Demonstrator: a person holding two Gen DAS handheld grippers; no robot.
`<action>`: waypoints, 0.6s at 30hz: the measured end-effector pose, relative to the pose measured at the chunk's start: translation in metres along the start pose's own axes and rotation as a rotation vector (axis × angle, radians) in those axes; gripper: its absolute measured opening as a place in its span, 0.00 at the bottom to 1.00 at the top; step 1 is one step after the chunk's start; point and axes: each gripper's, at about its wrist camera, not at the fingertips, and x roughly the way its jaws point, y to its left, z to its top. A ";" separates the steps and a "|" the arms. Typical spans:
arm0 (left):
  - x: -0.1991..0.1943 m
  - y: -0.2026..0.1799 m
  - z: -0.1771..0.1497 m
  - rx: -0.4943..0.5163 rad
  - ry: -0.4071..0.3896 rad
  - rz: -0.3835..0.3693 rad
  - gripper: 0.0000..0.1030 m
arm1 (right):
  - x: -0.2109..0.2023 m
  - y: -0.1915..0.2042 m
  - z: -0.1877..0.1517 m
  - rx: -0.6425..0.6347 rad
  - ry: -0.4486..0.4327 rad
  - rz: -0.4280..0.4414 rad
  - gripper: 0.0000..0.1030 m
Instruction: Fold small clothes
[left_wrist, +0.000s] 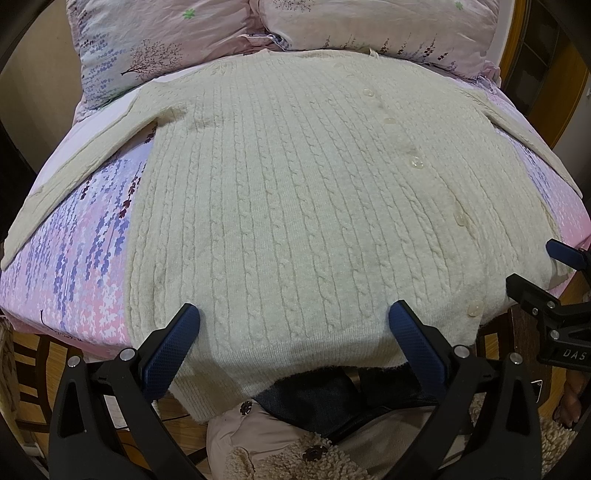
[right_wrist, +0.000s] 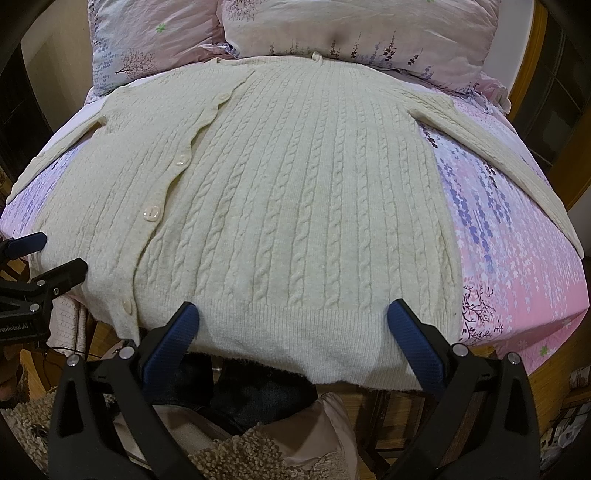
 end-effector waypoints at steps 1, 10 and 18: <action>0.000 0.000 0.000 0.000 0.000 0.000 0.99 | 0.000 -0.001 0.001 -0.001 0.002 0.000 0.98; -0.001 0.002 -0.001 0.002 0.002 -0.004 0.99 | 0.002 -0.002 0.003 -0.016 0.004 0.011 0.98; -0.002 0.007 0.009 -0.003 -0.013 -0.057 0.99 | -0.001 -0.028 0.011 0.038 -0.094 0.123 0.98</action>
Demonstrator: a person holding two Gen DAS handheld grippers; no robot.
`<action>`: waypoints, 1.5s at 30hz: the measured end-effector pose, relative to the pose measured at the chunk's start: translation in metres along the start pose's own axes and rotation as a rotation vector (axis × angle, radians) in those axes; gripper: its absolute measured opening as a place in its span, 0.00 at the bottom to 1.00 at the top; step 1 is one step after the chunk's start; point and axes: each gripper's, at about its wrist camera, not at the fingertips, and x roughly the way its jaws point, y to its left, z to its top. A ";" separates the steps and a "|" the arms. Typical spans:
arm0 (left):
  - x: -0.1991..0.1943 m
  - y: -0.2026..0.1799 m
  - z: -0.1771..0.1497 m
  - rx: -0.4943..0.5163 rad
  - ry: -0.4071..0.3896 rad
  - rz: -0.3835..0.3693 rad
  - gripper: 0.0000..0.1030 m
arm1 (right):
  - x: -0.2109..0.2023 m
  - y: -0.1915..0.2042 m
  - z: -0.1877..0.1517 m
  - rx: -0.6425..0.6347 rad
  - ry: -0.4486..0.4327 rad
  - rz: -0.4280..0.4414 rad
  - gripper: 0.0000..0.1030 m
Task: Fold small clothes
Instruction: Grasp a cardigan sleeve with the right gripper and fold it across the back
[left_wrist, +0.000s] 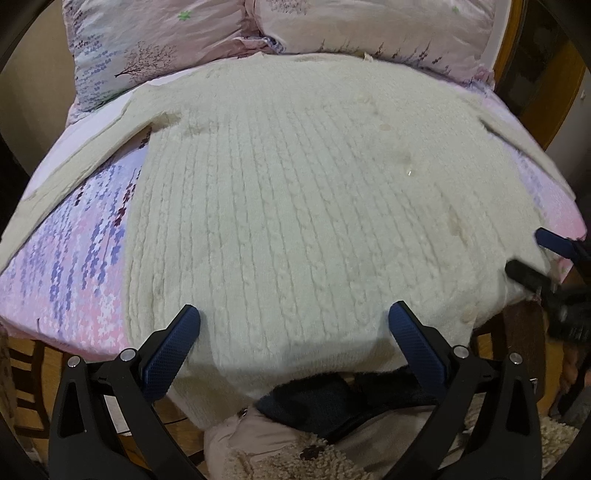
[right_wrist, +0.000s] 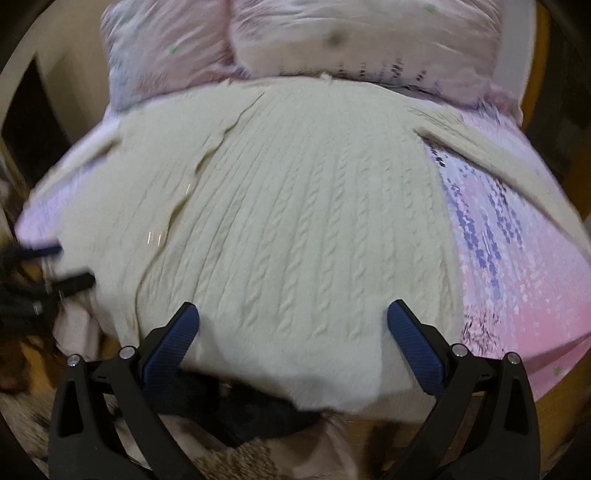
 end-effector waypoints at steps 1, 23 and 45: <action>0.000 0.002 0.002 -0.007 -0.006 -0.016 0.99 | -0.001 -0.012 0.007 0.055 -0.013 0.023 0.98; 0.029 0.032 0.122 -0.050 -0.176 -0.134 0.99 | 0.068 -0.238 0.111 0.911 -0.163 0.143 0.43; 0.038 0.069 0.151 -0.158 -0.297 -0.239 0.99 | 0.009 -0.254 0.147 0.790 -0.385 -0.170 0.05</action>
